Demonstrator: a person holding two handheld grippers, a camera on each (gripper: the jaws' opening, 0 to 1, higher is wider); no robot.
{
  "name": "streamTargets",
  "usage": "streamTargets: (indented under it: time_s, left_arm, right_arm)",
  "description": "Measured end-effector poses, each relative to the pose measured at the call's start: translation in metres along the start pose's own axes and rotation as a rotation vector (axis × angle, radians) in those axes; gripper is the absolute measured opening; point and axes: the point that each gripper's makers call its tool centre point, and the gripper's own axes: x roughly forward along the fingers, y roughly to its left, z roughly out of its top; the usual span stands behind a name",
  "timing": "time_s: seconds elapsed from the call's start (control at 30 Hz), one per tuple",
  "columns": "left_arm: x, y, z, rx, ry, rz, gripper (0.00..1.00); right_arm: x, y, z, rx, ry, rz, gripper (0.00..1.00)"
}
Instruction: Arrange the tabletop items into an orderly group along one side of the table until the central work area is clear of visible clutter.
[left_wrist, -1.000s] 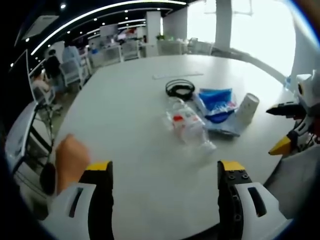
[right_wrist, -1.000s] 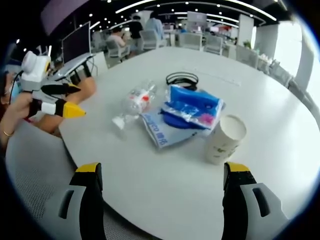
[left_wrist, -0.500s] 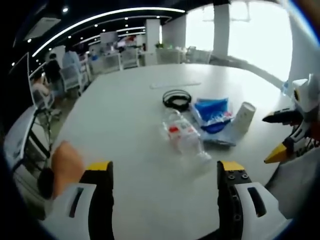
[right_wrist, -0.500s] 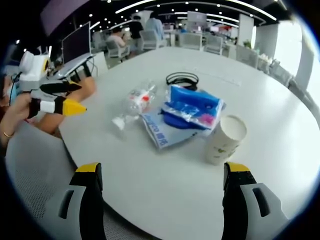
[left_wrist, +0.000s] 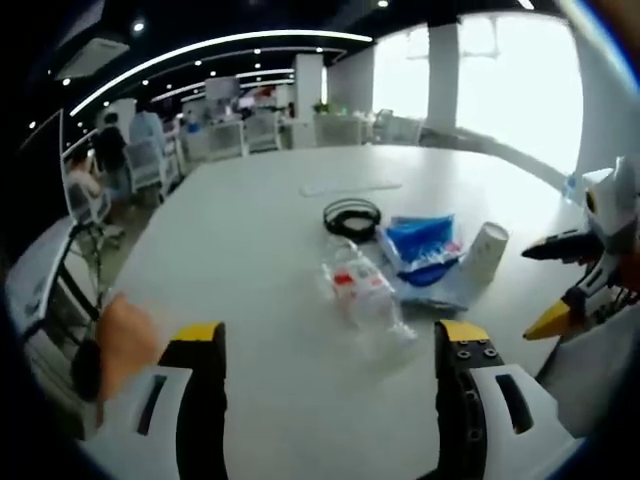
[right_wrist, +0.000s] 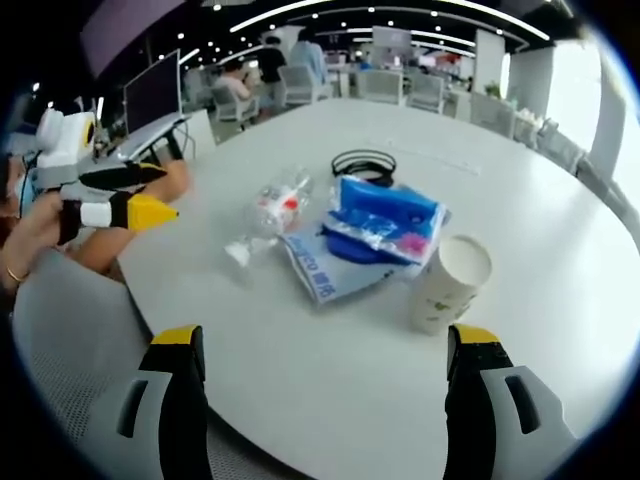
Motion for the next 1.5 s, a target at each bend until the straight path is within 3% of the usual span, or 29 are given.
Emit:
streamTargets:
  time_s: [0.33, 0.57, 0.73, 1.2, 1.3, 1.5]
  left_arm:
    - [-0.003, 0.002, 0.005, -0.001, -0.024, 0.005, 0.87]
    - [-0.004, 0.005, 0.008, -0.001, -0.034, 0.011, 0.89]
    - [-0.004, 0.003, 0.012, 0.009, -0.048, -0.005, 0.91]
    - [-0.005, 0.004, 0.017, 0.031, -0.076, -0.016, 0.99]
    - [-0.008, 0.004, 0.026, 0.015, -0.127, -0.029, 0.99]
    - [-0.006, 0.001, 0.032, 0.031, -0.131, -0.04, 0.99]
  right_arm:
    - [0.0, 0.005, 0.011, -0.009, -0.046, 0.012, 0.99]
    - [-0.002, 0.012, 0.035, 0.008, -0.137, 0.039, 0.99]
    - [-0.006, 0.012, 0.057, -0.01, -0.216, 0.011, 0.99]
    - [0.012, 0.031, 0.069, 0.007, -0.201, 0.06, 0.99]
    - [0.016, 0.036, 0.071, -0.028, -0.192, 0.061, 0.99]
    - [0.022, 0.044, 0.073, -0.102, -0.179, 0.042, 0.99]
